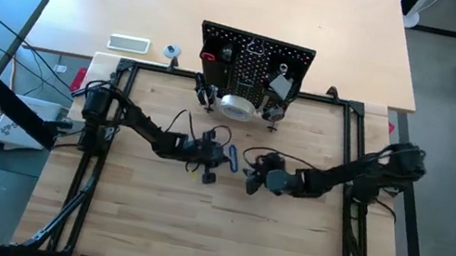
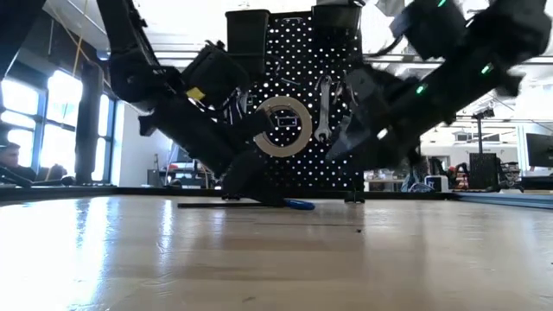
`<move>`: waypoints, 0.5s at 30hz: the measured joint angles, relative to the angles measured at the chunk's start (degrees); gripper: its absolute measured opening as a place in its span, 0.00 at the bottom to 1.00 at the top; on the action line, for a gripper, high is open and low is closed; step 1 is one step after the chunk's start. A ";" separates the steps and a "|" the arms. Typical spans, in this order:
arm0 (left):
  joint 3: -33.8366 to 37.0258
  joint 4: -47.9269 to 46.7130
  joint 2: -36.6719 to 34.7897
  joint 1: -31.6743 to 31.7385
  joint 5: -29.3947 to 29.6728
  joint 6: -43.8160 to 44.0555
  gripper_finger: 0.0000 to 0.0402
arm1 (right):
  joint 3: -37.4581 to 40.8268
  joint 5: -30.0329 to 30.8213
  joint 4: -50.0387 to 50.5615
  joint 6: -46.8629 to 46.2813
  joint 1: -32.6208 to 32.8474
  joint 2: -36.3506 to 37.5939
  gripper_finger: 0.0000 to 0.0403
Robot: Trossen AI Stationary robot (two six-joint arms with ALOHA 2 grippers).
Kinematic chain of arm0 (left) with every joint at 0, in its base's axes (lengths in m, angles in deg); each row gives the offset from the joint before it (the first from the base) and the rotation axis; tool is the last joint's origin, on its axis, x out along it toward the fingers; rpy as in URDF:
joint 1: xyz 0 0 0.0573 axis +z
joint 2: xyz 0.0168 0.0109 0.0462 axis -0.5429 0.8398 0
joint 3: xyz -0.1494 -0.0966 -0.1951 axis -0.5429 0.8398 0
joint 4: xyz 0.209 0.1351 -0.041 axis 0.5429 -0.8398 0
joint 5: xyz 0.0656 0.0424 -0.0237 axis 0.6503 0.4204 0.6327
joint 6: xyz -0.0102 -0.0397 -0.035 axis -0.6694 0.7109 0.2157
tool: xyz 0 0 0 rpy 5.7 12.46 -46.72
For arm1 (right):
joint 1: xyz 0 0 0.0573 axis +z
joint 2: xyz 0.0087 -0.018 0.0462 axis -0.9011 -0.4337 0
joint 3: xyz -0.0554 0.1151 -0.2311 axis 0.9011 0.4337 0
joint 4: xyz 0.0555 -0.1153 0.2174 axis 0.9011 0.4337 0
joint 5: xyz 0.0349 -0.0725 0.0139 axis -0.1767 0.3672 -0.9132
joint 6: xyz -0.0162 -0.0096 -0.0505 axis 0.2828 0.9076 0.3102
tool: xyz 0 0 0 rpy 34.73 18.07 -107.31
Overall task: Hang tools onto peg board
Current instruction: Hang the blue allen wrench on the pegboard
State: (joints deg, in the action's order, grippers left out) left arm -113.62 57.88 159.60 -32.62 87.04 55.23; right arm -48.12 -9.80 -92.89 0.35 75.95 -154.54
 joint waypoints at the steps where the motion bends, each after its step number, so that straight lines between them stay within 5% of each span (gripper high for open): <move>1: 0.06 0.03 -0.65 -0.57 0.02 -0.77 0.01 | -0.02 -2.64 -1.63 -0.30 -0.70 -1.61 0.46; 9: 0.26 -1.83 -3.17 -3.16 0.40 -2.14 0.01 | -0.02 -10.40 -22.57 -0.50 -4.28 -13.13 0.46; 15: 0.26 -1.45 -3.79 -4.95 2.44 -3.16 0.01 | -0.22 -13.32 -24.61 -0.85 -5.72 -15.09 0.46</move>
State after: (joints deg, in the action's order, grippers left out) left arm -113.36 56.43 155.81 -37.57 89.48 52.06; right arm -48.33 -23.12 -117.50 -0.49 70.23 -169.63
